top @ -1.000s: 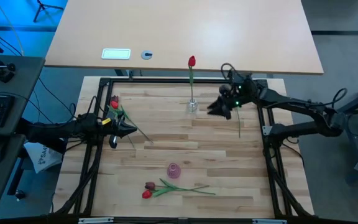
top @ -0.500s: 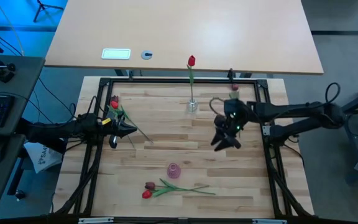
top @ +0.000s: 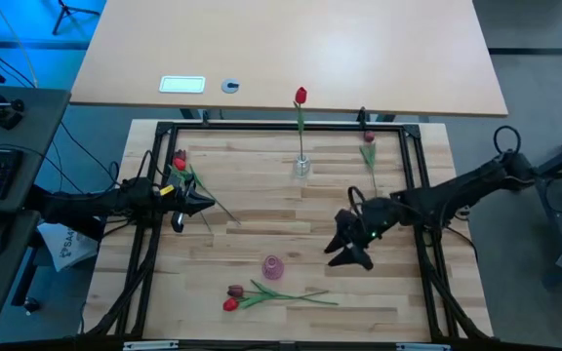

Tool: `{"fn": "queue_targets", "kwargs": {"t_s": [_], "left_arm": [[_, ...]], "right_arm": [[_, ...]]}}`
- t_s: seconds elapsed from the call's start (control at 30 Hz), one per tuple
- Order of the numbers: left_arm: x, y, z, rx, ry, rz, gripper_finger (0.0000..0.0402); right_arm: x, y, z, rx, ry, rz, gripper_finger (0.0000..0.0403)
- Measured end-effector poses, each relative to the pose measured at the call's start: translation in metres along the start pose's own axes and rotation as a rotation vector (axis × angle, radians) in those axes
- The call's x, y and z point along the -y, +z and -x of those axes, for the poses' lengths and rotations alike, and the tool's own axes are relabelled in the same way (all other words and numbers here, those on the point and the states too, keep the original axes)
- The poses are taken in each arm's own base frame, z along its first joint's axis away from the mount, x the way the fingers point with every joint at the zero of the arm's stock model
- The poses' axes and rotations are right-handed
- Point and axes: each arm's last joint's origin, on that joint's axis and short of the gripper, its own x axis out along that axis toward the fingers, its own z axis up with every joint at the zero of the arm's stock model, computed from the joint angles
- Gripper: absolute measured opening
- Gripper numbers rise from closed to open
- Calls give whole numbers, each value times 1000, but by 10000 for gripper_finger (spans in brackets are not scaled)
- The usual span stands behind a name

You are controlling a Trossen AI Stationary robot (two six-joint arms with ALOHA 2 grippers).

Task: Sort flowers into vase by color
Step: Put the bottom red tulip into the transparent flower vase

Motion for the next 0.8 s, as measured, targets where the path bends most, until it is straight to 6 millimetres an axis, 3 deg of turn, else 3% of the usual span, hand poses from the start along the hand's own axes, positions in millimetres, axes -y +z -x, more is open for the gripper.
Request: {"fn": "queue_targets", "kwargs": {"t_s": [0.17, 0.33, 0.53, 0.8], "left_arm": [[0, 0, 0, 0, 0, 0, 0], [0, 0, 0, 0, 0, 0, 0], [0, 0, 0, 0, 0, 0, 0], [0, 0, 0, 0, 0, 0, 0]], "right_arm": [[-16, -9, -26, 51, -12, -120, 227], [-34, -7, -63, -21, -1, -96, 227], [-52, 4, -107, -120, -42, 105, 227], [-52, 8, -165, -226, -51, 321, 227]]}}
